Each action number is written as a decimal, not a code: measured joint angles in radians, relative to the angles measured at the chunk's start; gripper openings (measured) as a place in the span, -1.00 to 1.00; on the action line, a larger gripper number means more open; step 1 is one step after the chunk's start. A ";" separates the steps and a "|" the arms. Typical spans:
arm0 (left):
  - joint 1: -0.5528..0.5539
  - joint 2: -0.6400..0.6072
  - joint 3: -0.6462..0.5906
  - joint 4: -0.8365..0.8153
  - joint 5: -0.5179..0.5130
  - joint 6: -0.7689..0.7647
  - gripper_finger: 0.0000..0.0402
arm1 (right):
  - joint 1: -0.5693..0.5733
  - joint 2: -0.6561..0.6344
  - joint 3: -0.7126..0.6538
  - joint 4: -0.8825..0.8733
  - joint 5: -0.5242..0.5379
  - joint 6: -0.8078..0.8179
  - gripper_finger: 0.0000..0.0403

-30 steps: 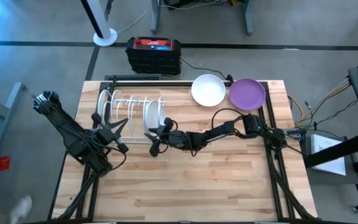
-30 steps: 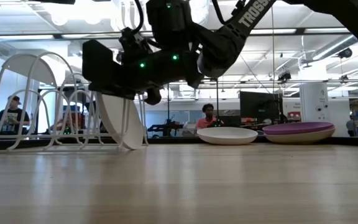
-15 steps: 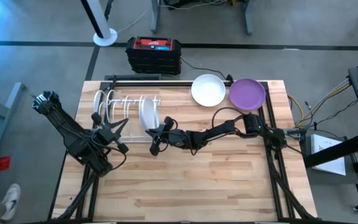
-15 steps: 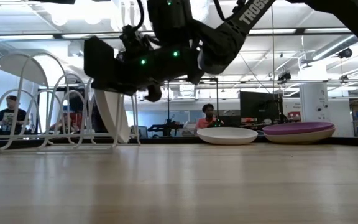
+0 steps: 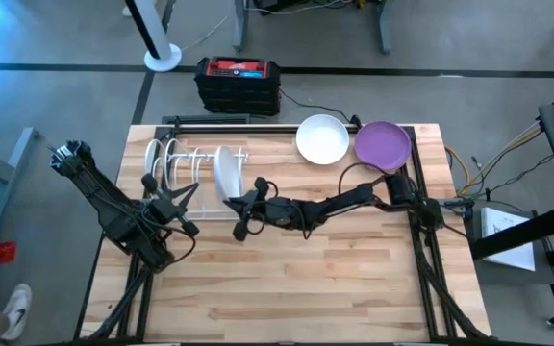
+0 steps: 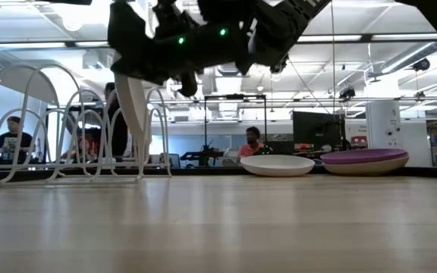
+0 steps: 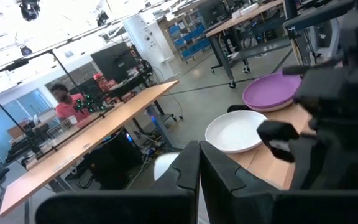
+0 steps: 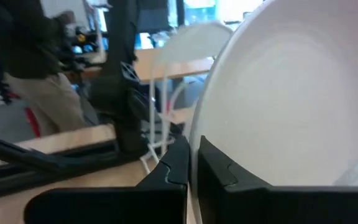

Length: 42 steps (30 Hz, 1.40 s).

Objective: Sort dishes
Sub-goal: Put the white plate into the white dish rack

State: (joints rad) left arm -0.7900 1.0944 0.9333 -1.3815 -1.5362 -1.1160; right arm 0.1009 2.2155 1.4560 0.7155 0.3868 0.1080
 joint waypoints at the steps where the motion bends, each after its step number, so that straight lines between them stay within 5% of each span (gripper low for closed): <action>1: 0.000 0.000 0.000 0.000 0.000 0.000 -1.00 | 0.000 -0.013 -0.007 0.000 -0.011 0.008 -1.00; 26: 0.000 0.000 0.000 0.012 -0.034 0.001 -1.00 | -0.012 -0.361 -0.430 0.501 -0.121 0.048 -1.00; 37: 0.000 0.000 0.078 0.052 -0.036 0.013 -1.00 | -0.041 -0.432 -0.535 0.563 -0.154 0.077 -1.00; 42: 0.000 0.023 0.109 0.151 -0.036 0.141 -1.00 | -0.054 -0.430 -0.534 0.573 -0.222 0.076 -1.00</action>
State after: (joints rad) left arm -0.7898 1.1170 1.0425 -1.2301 -1.5723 -0.9748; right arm 0.0466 1.7851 0.9218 1.2881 0.1644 0.1841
